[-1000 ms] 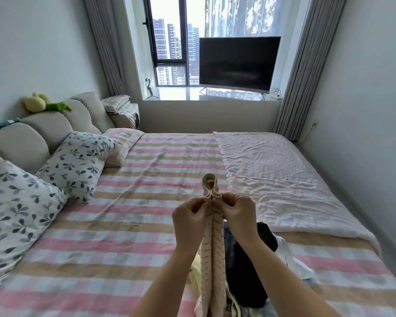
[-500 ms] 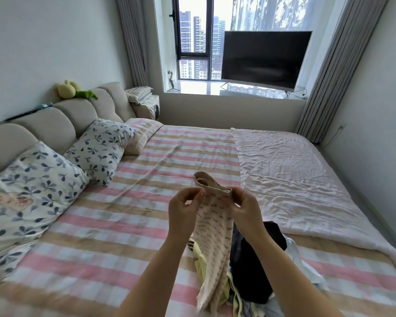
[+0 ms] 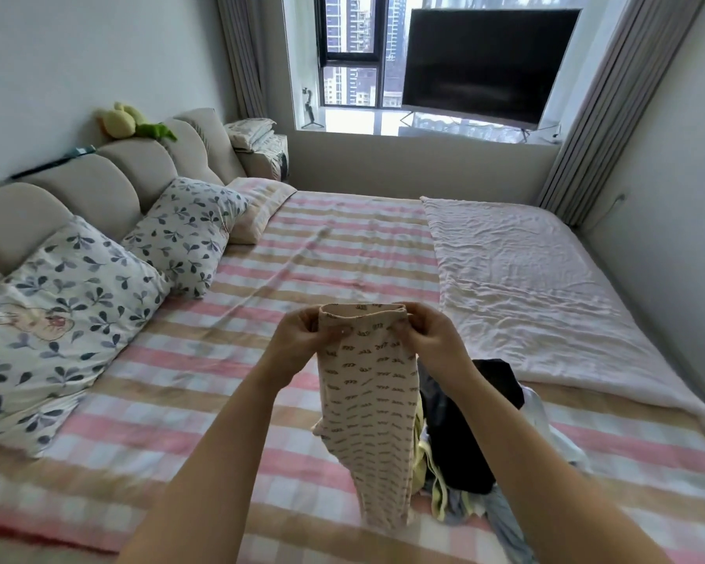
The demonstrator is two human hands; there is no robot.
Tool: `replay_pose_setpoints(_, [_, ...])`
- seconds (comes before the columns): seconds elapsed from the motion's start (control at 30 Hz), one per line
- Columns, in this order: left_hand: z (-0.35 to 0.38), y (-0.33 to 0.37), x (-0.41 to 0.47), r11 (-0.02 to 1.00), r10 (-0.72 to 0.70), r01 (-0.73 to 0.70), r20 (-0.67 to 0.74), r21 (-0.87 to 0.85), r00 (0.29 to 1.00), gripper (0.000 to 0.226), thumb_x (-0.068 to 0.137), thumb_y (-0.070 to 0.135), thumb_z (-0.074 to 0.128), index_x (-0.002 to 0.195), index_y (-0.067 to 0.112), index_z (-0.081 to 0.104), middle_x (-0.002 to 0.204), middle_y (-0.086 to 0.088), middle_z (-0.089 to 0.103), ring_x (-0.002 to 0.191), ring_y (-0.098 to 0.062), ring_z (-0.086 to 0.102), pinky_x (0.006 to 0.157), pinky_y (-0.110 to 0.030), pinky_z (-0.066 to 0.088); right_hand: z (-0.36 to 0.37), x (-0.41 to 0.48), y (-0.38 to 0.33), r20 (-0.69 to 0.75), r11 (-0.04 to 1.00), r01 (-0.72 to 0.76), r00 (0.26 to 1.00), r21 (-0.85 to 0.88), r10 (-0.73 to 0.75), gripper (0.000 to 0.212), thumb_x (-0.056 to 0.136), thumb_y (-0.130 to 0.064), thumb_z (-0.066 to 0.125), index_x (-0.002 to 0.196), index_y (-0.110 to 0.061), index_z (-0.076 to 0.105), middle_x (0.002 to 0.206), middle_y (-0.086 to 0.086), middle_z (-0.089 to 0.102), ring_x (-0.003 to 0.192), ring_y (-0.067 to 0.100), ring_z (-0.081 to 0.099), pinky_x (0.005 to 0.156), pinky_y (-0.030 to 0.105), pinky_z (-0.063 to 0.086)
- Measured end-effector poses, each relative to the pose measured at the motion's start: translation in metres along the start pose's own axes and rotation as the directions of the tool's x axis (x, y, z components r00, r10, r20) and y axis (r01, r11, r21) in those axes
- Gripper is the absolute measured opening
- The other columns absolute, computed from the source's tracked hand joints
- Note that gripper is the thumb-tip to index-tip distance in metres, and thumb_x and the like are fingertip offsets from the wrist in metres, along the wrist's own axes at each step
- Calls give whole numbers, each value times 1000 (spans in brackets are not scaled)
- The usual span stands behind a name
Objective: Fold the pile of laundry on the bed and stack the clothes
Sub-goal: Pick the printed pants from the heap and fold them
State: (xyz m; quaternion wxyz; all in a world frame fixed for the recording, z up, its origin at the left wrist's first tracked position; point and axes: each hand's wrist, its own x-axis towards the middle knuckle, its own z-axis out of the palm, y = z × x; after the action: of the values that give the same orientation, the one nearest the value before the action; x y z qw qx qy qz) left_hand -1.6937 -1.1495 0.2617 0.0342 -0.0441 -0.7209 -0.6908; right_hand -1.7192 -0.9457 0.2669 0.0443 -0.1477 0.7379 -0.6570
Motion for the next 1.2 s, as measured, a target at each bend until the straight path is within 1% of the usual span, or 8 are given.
replay_pose_setpoints(0.17, [-44, -17, 1, 998, -48, 48, 14, -29, 999, 19, 80, 6, 67, 71, 22, 72, 70, 2, 72, 67, -13, 68, 59, -22, 54, 45, 7, 7, -40, 999, -48, 998, 15, 49, 17, 90, -5, 57, 102, -13, 65, 82, 2, 70, 72, 12, 64, 64, 27, 55])
replay_pose_setpoints(0.37, [-106, -24, 15, 998, -67, 68, 93, -7, 993, 10, 78, 7, 70, 74, 16, 70, 69, 3, 71, 66, -12, 67, 58, -23, 54, 104, 20, 1, -130, 998, -55, 990, 42, 60, 17, 90, 0, 55, 99, -12, 65, 67, -12, 69, 56, -2, 59, 52, 11, 45])
replay_pose_setpoints(0.63, [-179, 8, 56, 998, -54, 57, 293, -4, 955, 14, 79, 7, 67, 91, 11, 70, 80, 1, 72, 75, -14, 68, 64, -27, 57, 143, 64, -35, -115, 1000, 12, 993, -15, -13, 15, 91, -9, 56, 99, -15, 67, 88, 0, 72, 80, 15, 68, 68, 28, 57])
replay_pose_setpoints(0.8, [-205, 26, 106, 982, -59, 35, 126, 185, 990, 13, 83, 16, 66, 91, 6, 68, 78, -2, 67, 68, -11, 63, 55, -19, 52, 150, 127, -43, -112, 993, -32, 994, -115, 19, 8, 90, -2, 56, 94, -7, 61, 78, -2, 64, 63, -4, 61, 60, 10, 46])
replay_pose_setpoints(0.9, [-216, 22, 137, 952, -75, 66, 18, 298, 997, 21, 88, 22, 62, 97, 4, 67, 79, -4, 63, 67, -11, 55, 45, -14, 42, 154, 170, -37, -107, 976, -55, 994, -209, 33, 7, 89, -4, 57, 93, -9, 61, 79, 0, 62, 72, 9, 59, 71, 22, 48])
replay_pose_setpoints(1.03, [-219, 26, 179, 984, -136, 144, -87, 104, 987, 7, 92, 14, 57, 90, 9, 62, 85, -7, 61, 70, -17, 60, 49, -21, 55, 161, 228, -37, -131, 969, -91, 989, -231, 62, 8, 93, -8, 51, 96, -12, 58, 75, 3, 60, 67, 17, 56, 58, 29, 48])
replay_pose_setpoints(1.13, [-220, 33, 206, 994, -66, 80, -181, 71, 981, 18, 91, 12, 57, 102, -2, 62, 79, -4, 60, 65, -13, 61, 58, -21, 56, 165, 262, -42, -202, 984, -46, 979, -173, 10, 12, 92, -4, 50, 97, -12, 58, 84, 11, 63, 76, 27, 62, 74, 43, 54])
replay_pose_setpoints(1.2, [-221, 37, 219, 999, -16, 23, -215, 32, 976, 22, 91, 11, 57, 106, -5, 60, 79, -5, 60, 71, -15, 60, 64, -23, 56, 164, 279, -45, -251, 982, 26, 965, -186, -73, 12, 90, -4, 53, 97, -12, 60, 88, 10, 66, 82, 25, 64, 78, 41, 55])
